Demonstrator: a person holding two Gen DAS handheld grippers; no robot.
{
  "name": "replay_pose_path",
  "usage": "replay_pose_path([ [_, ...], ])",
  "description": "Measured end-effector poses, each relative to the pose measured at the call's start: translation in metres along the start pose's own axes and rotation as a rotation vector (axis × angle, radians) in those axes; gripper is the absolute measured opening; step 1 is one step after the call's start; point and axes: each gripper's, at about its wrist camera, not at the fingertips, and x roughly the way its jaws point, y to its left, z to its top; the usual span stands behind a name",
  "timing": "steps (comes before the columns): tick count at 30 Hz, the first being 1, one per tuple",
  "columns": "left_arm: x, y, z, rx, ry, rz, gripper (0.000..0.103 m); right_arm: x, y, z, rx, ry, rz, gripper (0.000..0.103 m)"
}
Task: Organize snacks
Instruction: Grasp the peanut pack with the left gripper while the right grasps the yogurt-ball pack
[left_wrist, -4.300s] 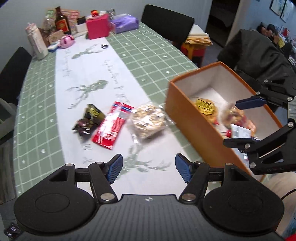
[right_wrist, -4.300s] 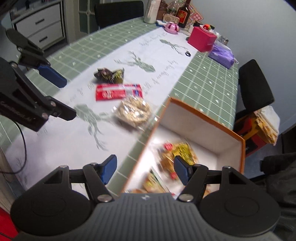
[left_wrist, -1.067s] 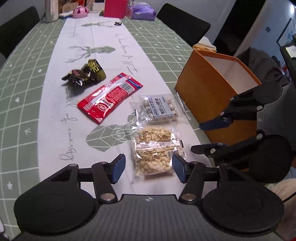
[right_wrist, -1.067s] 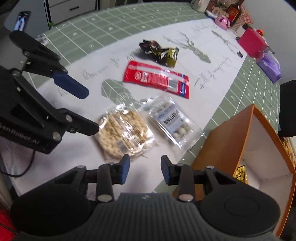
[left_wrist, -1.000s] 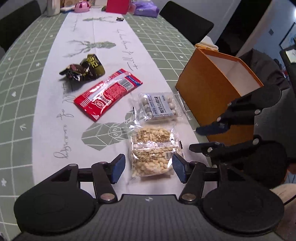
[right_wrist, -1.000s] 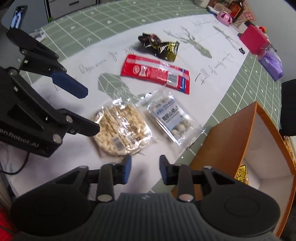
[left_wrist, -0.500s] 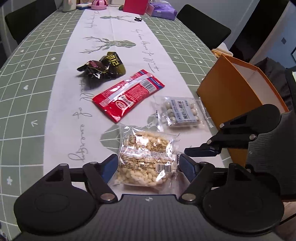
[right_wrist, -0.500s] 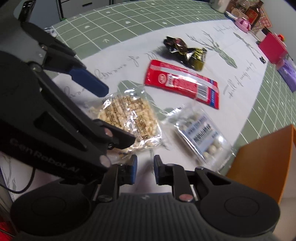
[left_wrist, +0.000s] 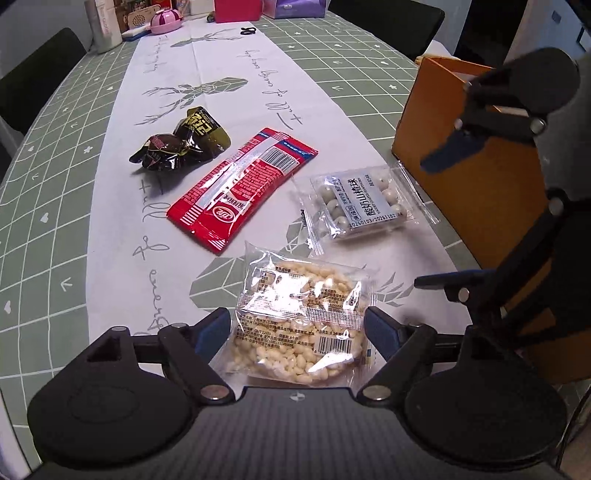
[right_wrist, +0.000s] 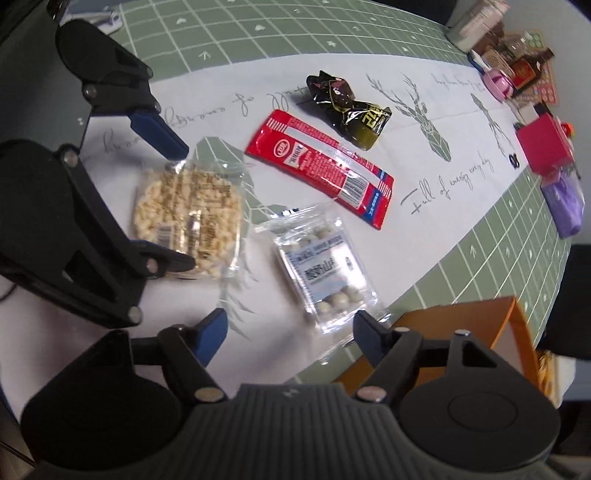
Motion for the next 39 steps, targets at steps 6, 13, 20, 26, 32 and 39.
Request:
replay_pose_path([
  [6, 0.007, 0.003, -0.009, 0.041, 0.023, -0.031, 0.102, 0.013, -0.007, 0.008, -0.099, 0.005, -0.013, 0.084],
  [13, 0.01, 0.006, -0.014, 0.1, 0.064, -0.056, 0.102, 0.035, -0.008, 0.028, -0.15, 0.047, 0.033, 0.094],
  [20, 0.01, 0.009, -0.016, 0.108, 0.06, -0.014, 0.102, 0.057, -0.025, 0.045, -0.084, 0.099, 0.109, 0.098],
  [26, 0.009, 0.022, -0.015, 0.065, 0.047, 0.007, 0.101, 0.062, -0.028, 0.048, -0.012, 0.116, 0.167, 0.097],
  [32, 0.007, 0.027, -0.018, 0.044, 0.042, 0.015, 0.1, 0.055, -0.022, 0.044, 0.077, 0.108, 0.159, 0.083],
  [39, 0.002, 0.029, -0.025, 0.029, 0.049, 0.028, 0.097, 0.036, -0.003, 0.028, 0.209, 0.106, 0.135, 0.054],
])
